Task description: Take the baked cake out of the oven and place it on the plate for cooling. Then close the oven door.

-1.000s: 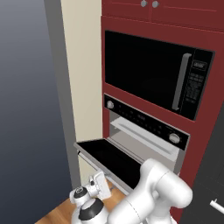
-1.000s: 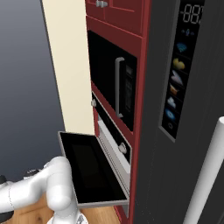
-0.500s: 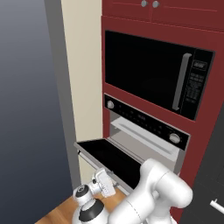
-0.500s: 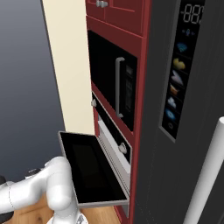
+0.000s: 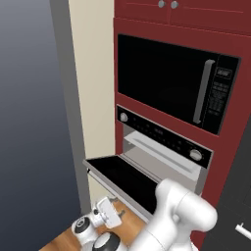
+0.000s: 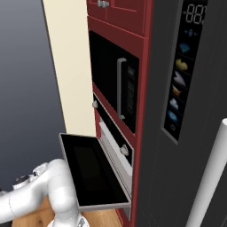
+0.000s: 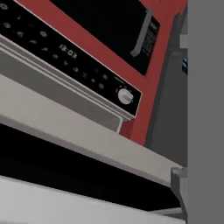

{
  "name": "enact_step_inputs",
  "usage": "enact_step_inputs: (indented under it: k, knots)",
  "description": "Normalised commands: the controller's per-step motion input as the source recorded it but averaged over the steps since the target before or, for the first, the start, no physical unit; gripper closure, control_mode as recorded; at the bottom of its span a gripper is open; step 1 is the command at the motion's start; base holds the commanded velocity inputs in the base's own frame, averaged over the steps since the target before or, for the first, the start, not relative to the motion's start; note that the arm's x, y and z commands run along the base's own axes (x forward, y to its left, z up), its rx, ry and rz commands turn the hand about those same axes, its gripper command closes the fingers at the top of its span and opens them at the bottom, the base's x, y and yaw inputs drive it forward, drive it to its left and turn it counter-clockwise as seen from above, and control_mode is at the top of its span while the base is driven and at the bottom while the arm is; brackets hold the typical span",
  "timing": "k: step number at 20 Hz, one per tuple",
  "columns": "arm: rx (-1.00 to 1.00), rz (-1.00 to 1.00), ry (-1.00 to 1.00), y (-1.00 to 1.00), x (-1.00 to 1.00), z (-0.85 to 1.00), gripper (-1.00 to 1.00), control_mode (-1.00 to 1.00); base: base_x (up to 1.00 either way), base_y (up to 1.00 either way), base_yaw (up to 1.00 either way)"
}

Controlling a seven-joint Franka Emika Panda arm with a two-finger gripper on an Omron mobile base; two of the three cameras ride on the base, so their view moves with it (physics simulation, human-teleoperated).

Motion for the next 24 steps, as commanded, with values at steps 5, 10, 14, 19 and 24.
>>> enact_step_inputs:
  k: [5,10,14,19,24]
  knots:
    - [-0.14,-0.04,-0.1,0.7,0.22,-0.56,-1.0,-1.0,0.0,0.0,0.0]
    - [-0.15,-0.11,-0.04,0.34,0.54,-0.75,-1.0,-1.0,0.0,0.0,0.0]
    - [-0.11,-0.08,-0.01,0.19,0.65,-0.78,-1.0,-1.0,0.0,0.0,0.0]
    - [-0.09,-0.09,0.0,0.23,0.73,-0.86,-1.0,-1.0,0.0,0.0,0.0]
    - [-0.11,-0.08,0.0,0.35,0.64,-0.99,-1.0,-1.0,0.0,0.0,0.0]
